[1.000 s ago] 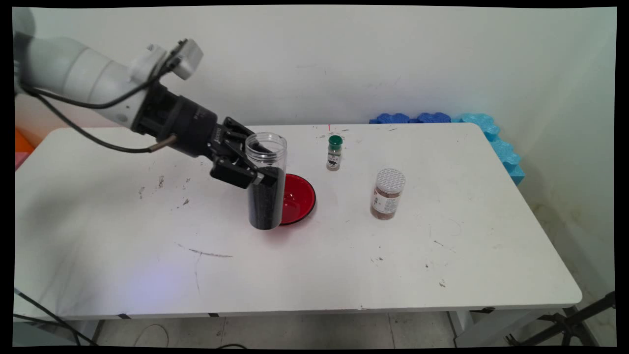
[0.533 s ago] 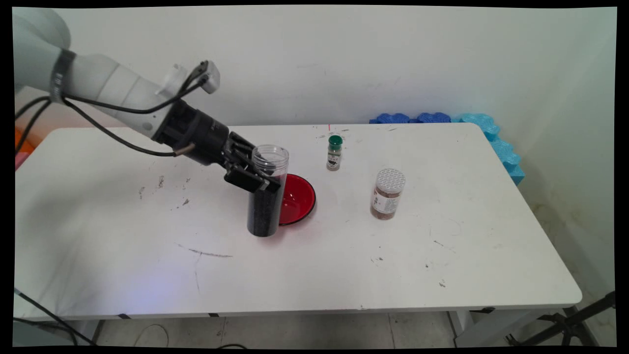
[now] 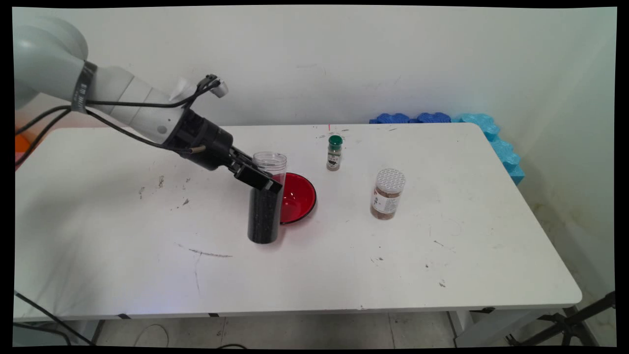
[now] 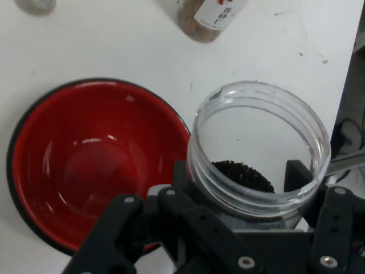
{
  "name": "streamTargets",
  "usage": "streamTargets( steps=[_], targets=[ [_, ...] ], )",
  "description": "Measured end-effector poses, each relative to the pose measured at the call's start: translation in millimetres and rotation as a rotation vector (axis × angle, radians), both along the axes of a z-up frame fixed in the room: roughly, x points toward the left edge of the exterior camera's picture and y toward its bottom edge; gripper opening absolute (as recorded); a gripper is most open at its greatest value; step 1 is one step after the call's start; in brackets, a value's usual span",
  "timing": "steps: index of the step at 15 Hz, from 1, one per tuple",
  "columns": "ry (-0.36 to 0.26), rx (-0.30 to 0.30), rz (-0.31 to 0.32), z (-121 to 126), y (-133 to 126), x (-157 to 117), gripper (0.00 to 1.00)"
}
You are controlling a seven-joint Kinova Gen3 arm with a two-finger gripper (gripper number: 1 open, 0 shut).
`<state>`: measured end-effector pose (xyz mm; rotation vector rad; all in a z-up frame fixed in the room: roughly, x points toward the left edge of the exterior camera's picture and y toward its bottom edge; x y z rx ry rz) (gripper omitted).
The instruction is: Pour the black seasoning powder in the red bowl
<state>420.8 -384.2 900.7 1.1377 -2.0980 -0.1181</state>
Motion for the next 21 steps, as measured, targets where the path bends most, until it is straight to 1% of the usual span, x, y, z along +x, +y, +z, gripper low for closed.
streamTargets(
  steps=[3,8,11,18,21],
  targets=[
    [0.028,0.081,0.066,-6,0,-1,0.0],
    [0.085,0.235,0.198,-14,2,-3,0.0],
    [0.121,0.319,0.264,-18,3,-5,0.0],
    [0.214,0.467,0.38,-27,-2,-10,0.0],
    [0.251,0.516,0.421,-30,-6,-11,0.0]
  ],
)
